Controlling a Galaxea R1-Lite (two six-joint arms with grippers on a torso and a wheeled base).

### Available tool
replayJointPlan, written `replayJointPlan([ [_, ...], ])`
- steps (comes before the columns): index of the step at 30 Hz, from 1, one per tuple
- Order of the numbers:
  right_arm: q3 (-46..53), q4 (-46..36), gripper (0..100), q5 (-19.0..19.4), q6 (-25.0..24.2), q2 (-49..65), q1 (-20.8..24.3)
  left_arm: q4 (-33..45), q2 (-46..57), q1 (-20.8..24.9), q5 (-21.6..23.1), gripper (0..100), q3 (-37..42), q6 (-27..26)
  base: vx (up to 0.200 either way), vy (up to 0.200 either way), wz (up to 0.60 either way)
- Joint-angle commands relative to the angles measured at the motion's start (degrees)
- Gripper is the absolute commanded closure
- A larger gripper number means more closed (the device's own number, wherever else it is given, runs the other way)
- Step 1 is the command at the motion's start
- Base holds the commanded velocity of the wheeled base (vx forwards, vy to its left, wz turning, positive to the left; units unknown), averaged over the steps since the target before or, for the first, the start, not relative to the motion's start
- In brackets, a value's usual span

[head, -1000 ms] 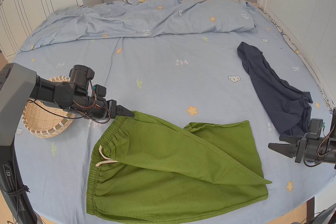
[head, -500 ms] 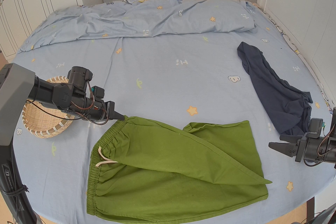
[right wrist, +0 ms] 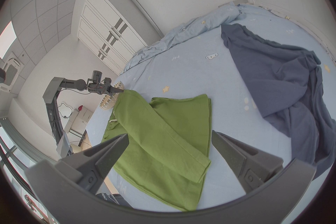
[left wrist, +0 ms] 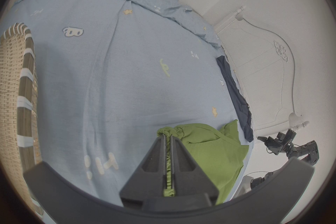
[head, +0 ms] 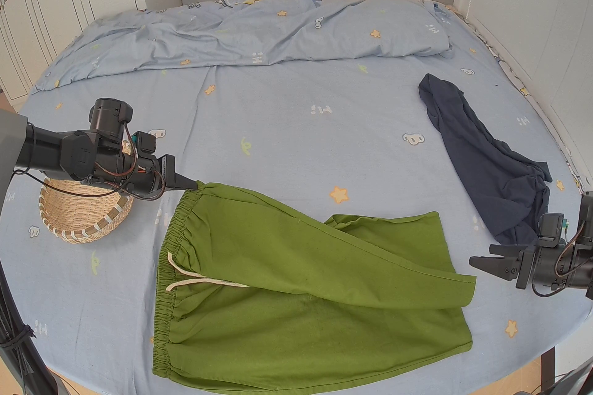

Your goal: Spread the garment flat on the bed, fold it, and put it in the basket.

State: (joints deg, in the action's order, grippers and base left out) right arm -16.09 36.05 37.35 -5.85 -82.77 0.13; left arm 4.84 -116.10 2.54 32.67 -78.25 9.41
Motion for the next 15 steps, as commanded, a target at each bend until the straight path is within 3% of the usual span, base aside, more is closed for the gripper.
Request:
replayJointPlan([
  [1,0.27,0.25,0,0.09,0.14,-4.59,-0.4,-0.09,1.58,-0.43,0.64,100,0.03,0.08,0.0,0.0,0.0],
  [7,3.52,0.43,0,0.18,0.4,-7.84,-0.93,-0.09,1.23,0.01,0.64,100,0.2,-0.09,0.0,0.0,0.0],
  [15,5.9,8.51,0,0.18,0.23,-16.28,-0.93,-0.09,1.05,-0.34,0.64,100,0.12,-0.09,0.0,0.0,0.0],
])
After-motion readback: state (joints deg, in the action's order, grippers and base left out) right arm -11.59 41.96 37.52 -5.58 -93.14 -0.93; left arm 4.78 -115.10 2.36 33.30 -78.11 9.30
